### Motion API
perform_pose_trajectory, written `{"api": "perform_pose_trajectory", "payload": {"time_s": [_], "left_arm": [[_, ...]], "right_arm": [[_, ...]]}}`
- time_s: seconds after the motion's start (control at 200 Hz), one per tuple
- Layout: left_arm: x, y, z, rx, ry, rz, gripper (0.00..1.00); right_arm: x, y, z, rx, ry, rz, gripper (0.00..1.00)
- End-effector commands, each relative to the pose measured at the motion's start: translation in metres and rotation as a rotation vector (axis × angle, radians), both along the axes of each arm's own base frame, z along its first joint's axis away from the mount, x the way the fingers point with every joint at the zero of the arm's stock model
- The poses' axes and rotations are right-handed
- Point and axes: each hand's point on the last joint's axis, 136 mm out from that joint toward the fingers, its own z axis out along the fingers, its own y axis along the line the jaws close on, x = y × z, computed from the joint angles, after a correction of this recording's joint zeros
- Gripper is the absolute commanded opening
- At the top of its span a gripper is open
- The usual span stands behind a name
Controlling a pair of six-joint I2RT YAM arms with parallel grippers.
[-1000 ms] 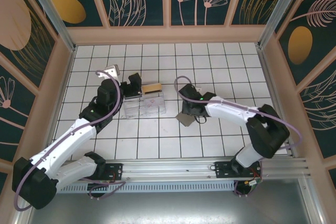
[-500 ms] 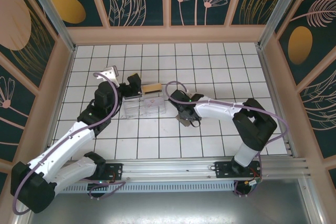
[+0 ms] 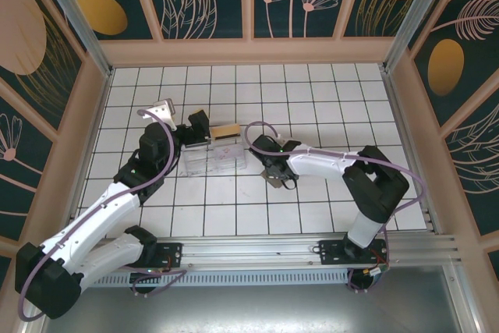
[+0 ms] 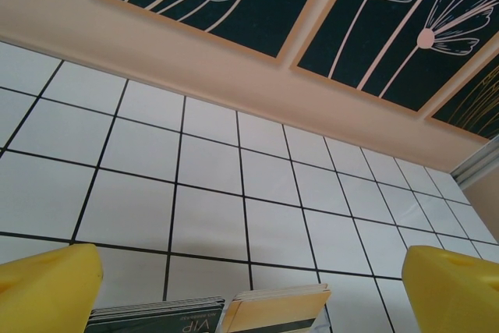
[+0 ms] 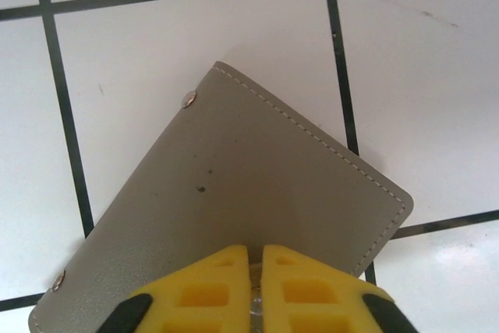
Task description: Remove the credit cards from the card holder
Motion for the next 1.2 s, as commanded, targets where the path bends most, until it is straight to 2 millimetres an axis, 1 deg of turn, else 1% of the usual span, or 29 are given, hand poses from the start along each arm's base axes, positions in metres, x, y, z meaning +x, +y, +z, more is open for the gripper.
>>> {"api": "perform_pose_trajectory", "payload": {"time_s": [0.0,0.165,0.255,0.39,0.475,0.59,0.65,0.705,0.755,0.8,0.85,0.935,0.97,1.025,1.095,1.17,1.195], "left_arm": [[-0.001,-0.003,0.007,-0.036,-0.023,-0.012,0.99],[-0.003,-0.003,0.007,-0.041,-0.019,-0.018,0.99],[-0.004,-0.003,0.007,-0.044,-0.014,-0.021,0.99],[-0.007,-0.003,0.006,-0.052,-0.006,-0.023,0.99],[-0.009,-0.004,0.006,-0.066,-0.001,-0.031,0.99],[-0.012,-0.011,0.000,-0.104,0.019,-0.069,0.99],[-0.014,-0.017,-0.002,-0.143,0.025,-0.101,0.94],[-0.017,-0.023,-0.006,-0.190,0.030,-0.131,0.90],[-0.019,-0.030,-0.012,-0.229,0.047,-0.161,0.83],[-0.021,-0.037,-0.018,-0.262,0.069,-0.191,0.71],[-0.023,-0.046,-0.026,-0.302,0.099,-0.229,0.60],[-0.028,-0.060,-0.042,-0.361,0.152,-0.261,0.39],[-0.033,-0.069,-0.047,-0.376,0.161,-0.279,0.31],[-0.041,-0.086,-0.055,-0.381,0.173,-0.304,0.16],[-0.050,-0.108,-0.070,-0.362,0.208,-0.326,0.01],[-0.059,-0.128,-0.089,-0.366,0.260,-0.348,0.00],[-0.061,-0.135,-0.093,-0.372,0.268,-0.360,0.00]], "right_arm": [[-0.010,-0.009,0.000,-0.023,0.018,0.003,0.00],[-0.002,-0.008,0.007,-0.048,-0.019,0.045,0.00],[0.005,-0.001,0.016,-0.049,-0.038,0.079,0.00],[0.012,0.023,0.038,-0.010,-0.097,0.209,0.00],[0.009,0.038,0.048,0.031,-0.097,0.313,0.00],[0.003,0.049,0.057,0.036,-0.109,0.408,0.00],[-0.002,0.051,0.063,0.041,-0.130,0.448,0.00],[-0.005,0.050,0.067,0.060,-0.147,0.466,0.00],[-0.009,0.048,0.068,0.084,-0.162,0.486,0.00],[-0.012,0.047,0.068,0.107,-0.176,0.496,0.00],[-0.015,0.045,0.066,0.131,-0.192,0.500,0.00],[-0.020,0.046,0.063,0.185,-0.215,0.511,0.00],[-0.021,0.046,0.062,0.204,-0.222,0.510,0.00],[-0.022,0.047,0.059,0.227,-0.227,0.512,0.00],[-0.022,0.047,0.054,0.241,-0.229,0.499,0.00],[-0.021,0.046,0.050,0.252,-0.225,0.488,0.00],[-0.021,0.046,0.049,0.255,-0.224,0.484,0.00]]}}
